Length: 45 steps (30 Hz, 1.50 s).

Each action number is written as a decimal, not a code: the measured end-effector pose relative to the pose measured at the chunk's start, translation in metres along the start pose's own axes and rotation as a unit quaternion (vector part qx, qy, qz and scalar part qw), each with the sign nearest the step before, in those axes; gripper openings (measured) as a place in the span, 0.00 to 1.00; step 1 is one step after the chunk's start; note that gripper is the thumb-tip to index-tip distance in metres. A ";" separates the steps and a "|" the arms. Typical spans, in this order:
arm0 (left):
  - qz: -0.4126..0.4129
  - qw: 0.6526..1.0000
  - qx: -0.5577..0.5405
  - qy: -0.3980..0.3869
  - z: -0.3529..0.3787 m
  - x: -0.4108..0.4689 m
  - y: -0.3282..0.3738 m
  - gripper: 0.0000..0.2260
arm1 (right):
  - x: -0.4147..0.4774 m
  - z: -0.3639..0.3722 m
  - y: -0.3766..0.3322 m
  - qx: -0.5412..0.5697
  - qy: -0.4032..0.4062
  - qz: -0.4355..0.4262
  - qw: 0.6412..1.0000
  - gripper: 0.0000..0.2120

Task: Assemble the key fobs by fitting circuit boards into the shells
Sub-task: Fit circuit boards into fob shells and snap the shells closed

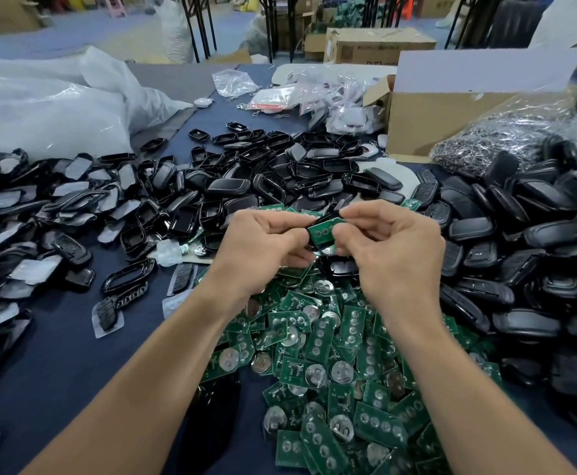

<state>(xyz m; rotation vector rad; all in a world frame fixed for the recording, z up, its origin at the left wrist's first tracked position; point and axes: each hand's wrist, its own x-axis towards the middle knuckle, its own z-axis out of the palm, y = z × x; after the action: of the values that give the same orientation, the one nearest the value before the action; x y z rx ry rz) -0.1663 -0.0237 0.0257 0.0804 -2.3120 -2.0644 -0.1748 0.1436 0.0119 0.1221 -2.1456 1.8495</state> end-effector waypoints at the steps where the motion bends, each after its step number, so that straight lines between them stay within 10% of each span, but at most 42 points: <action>1: -0.004 1.000 -0.005 -0.010 0.000 0.000 0.001 0.13 | 0.000 -0.001 0.000 -0.002 0.004 -0.003 1.000 0.10; 31: 0.008 0.997 -0.006 0.077 0.005 -0.003 -0.003 0.11 | -0.013 0.010 -0.010 -0.236 0.102 -0.091 0.962 0.10; 37: -0.016 0.997 -0.072 0.020 -0.001 -0.002 0.000 0.08 | -0.005 0.010 -0.006 -0.012 -0.028 0.053 0.998 0.05; 45: 0.070 0.991 0.115 0.008 0.004 -0.003 -0.001 0.12 | -0.003 0.006 -0.003 0.048 -0.070 0.049 0.995 0.10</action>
<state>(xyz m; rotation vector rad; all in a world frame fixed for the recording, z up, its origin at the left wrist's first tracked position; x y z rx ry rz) -0.1632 -0.0192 0.0245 -0.0564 -2.4586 -1.7216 -0.1725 0.1373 0.0135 0.1772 -2.1914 2.0557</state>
